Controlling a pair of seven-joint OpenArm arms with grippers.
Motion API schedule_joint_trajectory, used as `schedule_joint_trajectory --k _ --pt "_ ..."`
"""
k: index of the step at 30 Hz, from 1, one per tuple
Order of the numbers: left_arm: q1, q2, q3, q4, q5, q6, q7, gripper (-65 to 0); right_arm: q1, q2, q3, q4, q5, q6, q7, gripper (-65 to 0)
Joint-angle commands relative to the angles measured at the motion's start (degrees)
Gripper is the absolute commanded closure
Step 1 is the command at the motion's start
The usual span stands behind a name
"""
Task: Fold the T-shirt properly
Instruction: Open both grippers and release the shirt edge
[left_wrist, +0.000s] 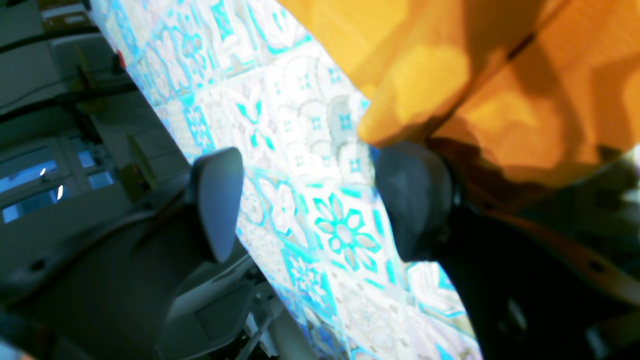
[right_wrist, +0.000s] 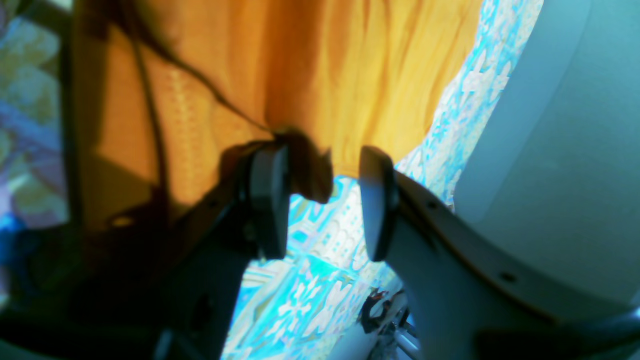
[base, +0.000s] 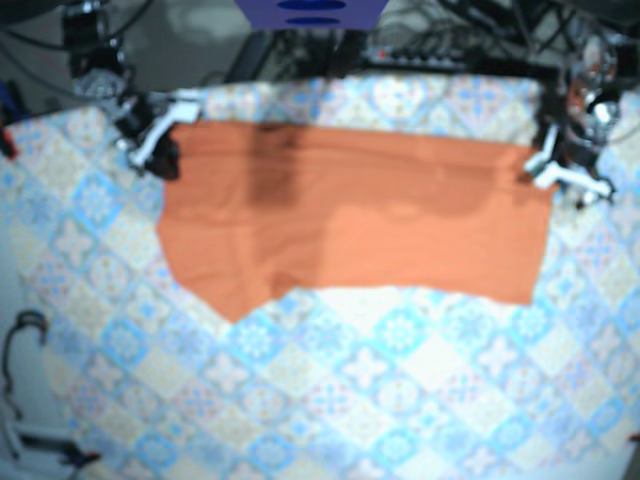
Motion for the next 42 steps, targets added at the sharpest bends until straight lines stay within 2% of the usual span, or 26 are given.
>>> schedule_joint_trajectory --k 1,8,18,31,42 --pt "-0.2 -1.2 -0.5 0.6 0.4 0.9 -0.3 -43.9 0.2 0.9 0.5 1.0 0.8 -1.1 0.1 -22.3" --pt "-0.2 -0.6 -2.8 0.6 0.4 1.0 -0.1 -43.9 0.2 0.8 2.1 1.0 0.9 -1.2 0.4 -22.2" --pt "-5.1 4.2 -2.2 -1.1 0.5 1.0 -0.1 -43.9 0.2 0.7 2.7 1.0 0.9 -1.2 0.5 -22.2" --pt "-7.3 4.2 -0.2 -8.5 0.4 1.0 -0.4 -43.9 0.2 0.7 2.7 1.0 0.9 -1.2 0.5 -22.2" --pt "-9.8 4.9 -0.3 -8.4 0.4 1.0 -0.5 -43.9 0.3 0.6 3.7 1.1 1.0 -1.2 0.4 -22.2"
